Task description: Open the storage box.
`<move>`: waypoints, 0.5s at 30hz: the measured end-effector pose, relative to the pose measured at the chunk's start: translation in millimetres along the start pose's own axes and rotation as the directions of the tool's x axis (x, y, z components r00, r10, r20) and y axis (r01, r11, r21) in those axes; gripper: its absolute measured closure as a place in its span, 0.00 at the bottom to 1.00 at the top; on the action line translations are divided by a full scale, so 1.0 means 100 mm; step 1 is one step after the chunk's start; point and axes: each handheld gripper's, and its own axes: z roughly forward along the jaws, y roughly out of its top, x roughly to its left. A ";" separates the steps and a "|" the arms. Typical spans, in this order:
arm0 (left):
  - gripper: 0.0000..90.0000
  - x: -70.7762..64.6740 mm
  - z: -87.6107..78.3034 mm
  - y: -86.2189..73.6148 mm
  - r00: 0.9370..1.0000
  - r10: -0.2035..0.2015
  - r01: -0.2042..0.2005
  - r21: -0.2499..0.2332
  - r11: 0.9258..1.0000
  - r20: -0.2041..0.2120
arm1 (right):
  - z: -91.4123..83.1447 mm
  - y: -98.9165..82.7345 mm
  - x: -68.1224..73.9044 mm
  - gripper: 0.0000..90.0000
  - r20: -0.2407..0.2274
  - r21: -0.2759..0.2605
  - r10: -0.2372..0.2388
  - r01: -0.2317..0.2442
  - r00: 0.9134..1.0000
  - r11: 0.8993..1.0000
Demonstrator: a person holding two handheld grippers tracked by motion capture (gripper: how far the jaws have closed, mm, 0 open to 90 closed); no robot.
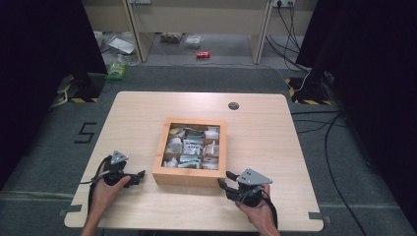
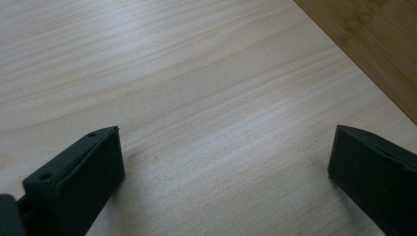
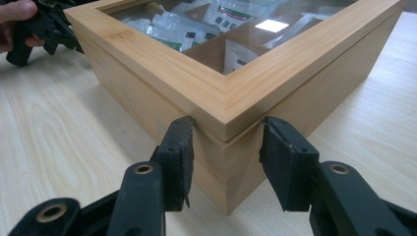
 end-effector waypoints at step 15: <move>0.00 0.00 0.00 0.00 1.000 0.000 0.000 0.000 1.000 0.000 | -0.01 0.12 -0.03 0.66 -0.015 -0.053 -0.018 0.017 1.000 0.998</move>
